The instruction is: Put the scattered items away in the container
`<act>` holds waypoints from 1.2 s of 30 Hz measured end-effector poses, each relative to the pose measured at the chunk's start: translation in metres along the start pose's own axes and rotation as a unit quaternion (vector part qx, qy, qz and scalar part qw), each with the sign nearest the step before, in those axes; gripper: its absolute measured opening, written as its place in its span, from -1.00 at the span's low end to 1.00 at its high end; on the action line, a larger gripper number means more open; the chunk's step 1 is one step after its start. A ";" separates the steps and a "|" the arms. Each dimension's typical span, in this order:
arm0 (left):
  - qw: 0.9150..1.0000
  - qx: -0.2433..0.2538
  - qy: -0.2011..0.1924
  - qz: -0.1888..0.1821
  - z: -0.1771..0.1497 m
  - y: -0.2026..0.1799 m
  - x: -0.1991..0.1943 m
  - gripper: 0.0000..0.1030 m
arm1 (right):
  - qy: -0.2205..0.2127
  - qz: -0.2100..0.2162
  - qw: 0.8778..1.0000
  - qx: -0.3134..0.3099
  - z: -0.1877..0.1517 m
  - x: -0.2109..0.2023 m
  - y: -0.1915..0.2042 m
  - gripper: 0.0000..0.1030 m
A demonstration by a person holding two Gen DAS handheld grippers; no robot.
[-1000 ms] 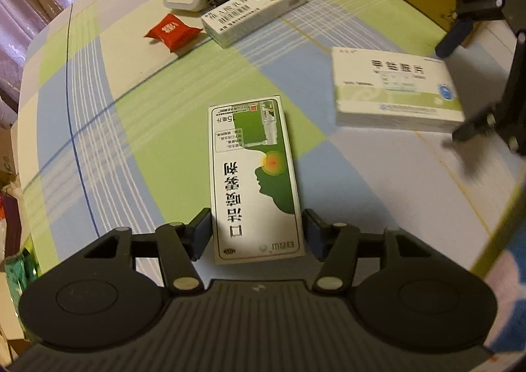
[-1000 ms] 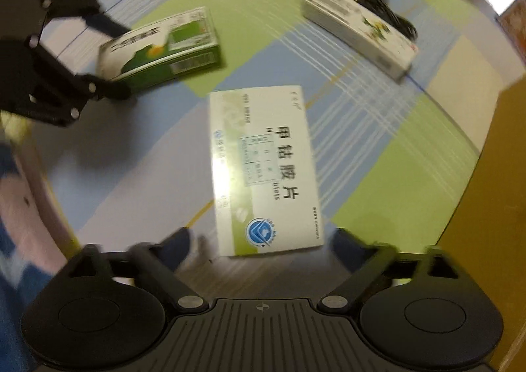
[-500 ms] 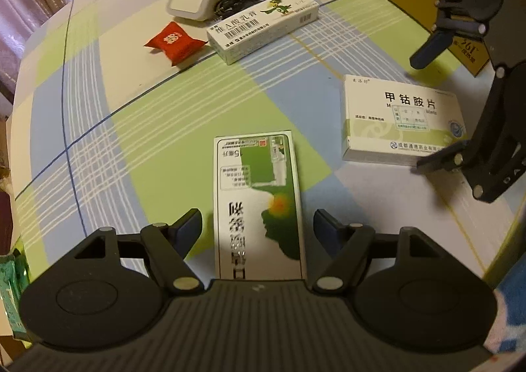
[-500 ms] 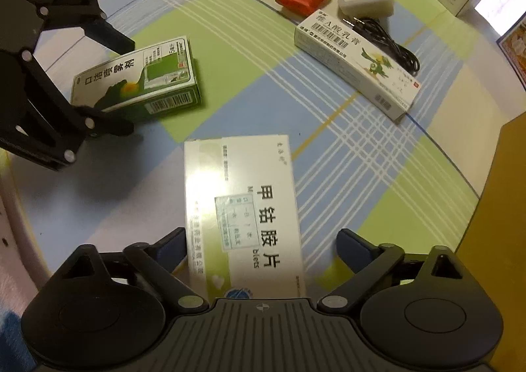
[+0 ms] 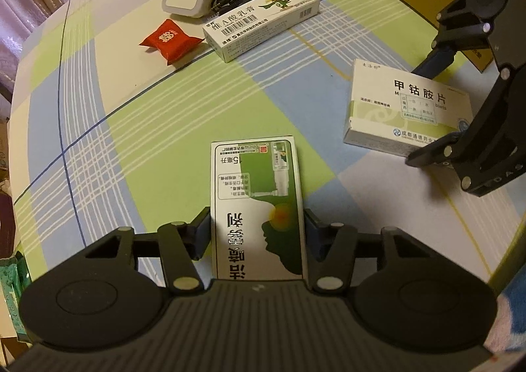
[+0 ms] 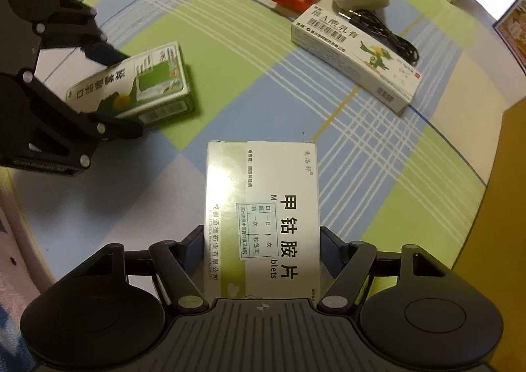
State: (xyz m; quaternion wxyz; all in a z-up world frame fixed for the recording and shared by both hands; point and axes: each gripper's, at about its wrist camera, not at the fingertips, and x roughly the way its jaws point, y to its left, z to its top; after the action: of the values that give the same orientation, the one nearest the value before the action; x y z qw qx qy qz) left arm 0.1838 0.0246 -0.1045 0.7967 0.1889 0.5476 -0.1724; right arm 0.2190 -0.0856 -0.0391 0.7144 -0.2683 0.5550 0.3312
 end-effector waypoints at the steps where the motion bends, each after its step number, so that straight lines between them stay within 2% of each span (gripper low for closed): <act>1: 1.000 -0.001 -0.001 -0.002 -0.002 -0.001 -0.002 -0.01 | -0.003 -0.001 1.000 0.004 -0.002 -0.003 0.000 0.32; 10: 1.000 -0.014 -0.012 0.002 -0.011 -0.006 -0.033 -0.01 | -0.029 -0.002 0.999 0.029 -0.015 -0.034 0.007 0.32; 23: 0.999 -0.011 -0.032 0.020 -0.015 -0.035 -0.088 -0.01 | -0.063 -0.003 0.997 0.039 -0.040 -0.075 0.026 0.32; 36: 0.998 -0.010 -0.053 0.026 -0.011 -0.063 -0.125 -0.01 | -0.096 -0.015 0.994 0.059 -0.066 -0.115 0.021 0.32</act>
State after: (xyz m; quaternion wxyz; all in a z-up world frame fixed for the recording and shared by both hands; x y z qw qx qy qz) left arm 0.1020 -0.0158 0.0020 0.8303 0.1859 0.5015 -0.1564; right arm 0.1434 -0.1416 0.0566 0.7838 -0.2007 0.4986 0.3110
